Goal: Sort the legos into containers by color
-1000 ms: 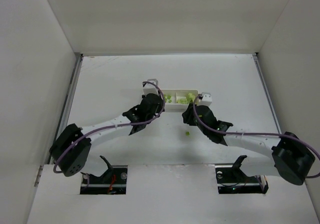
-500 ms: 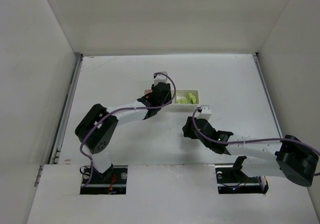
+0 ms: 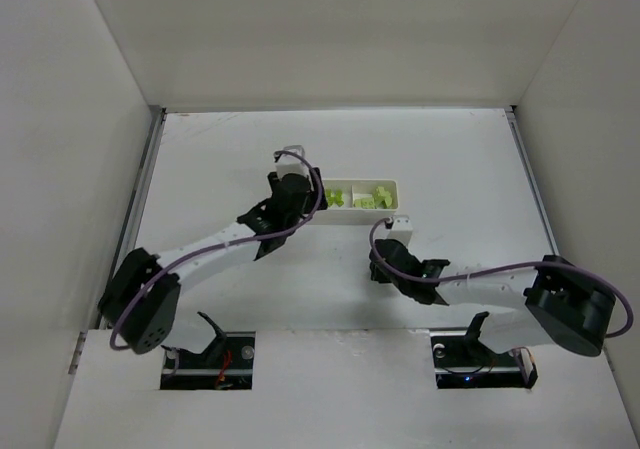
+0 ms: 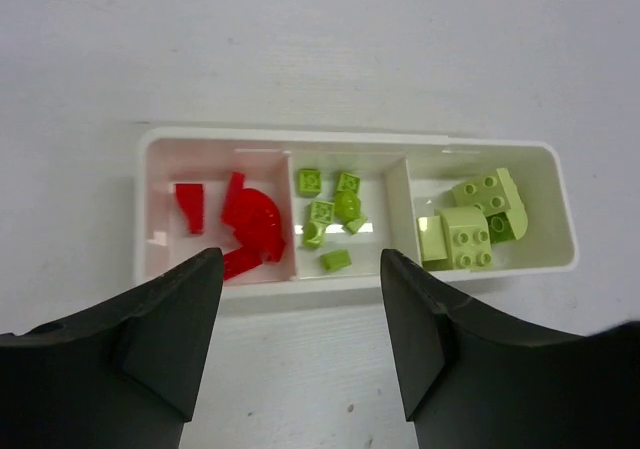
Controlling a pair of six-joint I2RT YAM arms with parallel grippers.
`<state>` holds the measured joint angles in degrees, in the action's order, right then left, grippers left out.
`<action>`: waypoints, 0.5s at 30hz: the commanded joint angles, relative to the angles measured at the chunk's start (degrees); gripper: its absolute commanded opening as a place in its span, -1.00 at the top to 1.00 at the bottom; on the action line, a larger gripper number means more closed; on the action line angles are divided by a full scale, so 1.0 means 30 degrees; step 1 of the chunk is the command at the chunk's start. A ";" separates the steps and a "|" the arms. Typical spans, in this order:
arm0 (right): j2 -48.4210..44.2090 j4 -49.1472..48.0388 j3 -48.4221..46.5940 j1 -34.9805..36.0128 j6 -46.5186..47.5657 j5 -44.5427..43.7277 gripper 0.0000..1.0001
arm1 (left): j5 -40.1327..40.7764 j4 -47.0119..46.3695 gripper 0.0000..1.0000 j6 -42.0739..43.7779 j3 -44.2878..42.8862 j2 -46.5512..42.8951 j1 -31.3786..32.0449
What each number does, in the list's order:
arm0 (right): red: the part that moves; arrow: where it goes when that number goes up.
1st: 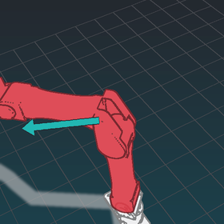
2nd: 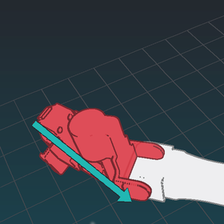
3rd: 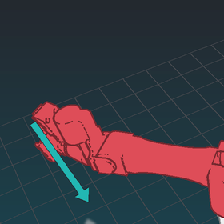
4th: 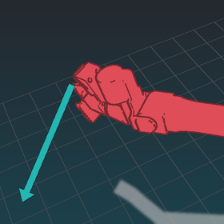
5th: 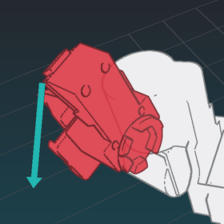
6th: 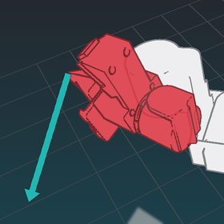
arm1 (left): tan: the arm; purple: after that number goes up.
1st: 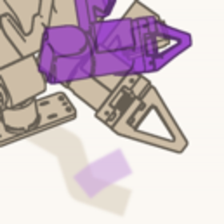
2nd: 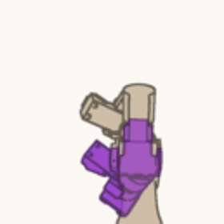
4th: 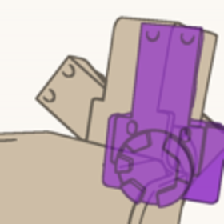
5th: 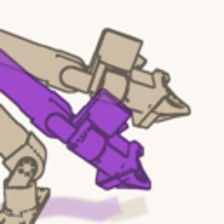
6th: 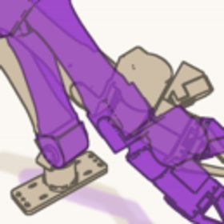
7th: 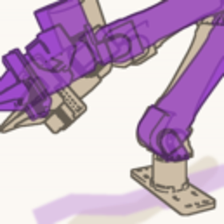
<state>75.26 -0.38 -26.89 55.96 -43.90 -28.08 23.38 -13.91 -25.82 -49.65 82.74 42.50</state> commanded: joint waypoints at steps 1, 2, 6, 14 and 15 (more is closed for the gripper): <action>0.0398 0.0127 -0.1024 0.0138 -0.0103 -0.0398 0.40 | 0.1289 0.0300 -0.25 -0.0443 0.2101 -0.3023 -0.0646; 0.0516 0.0186 -0.1141 0.0109 -0.0074 -0.0368 0.48 | 0.1493 0.0504 -0.29 -0.0619 0.2802 -0.3899 -0.0879; 0.0314 0.0304 -0.1376 0.0080 -0.0163 -0.0456 0.66 | 0.1730 0.1849 -0.57 -0.1731 0.5264 -0.6801 -0.2545; 0.0952 -0.0984 -0.5559 -0.1002 0.3262 0.0187 0.65 | 0.1406 0.3199 -1.00 -0.3548 0.8547 -1.0085 -0.4485; 0.1421 -0.1160 -0.6262 -0.1207 0.3527 0.0246 0.64 | 0.1465 0.3260 -1.00 -0.3753 0.8754 -1.0351 -0.4427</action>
<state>77.25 1.06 -38.98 54.15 -38.28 -27.66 27.27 -5.50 -34.13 -24.95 54.98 29.23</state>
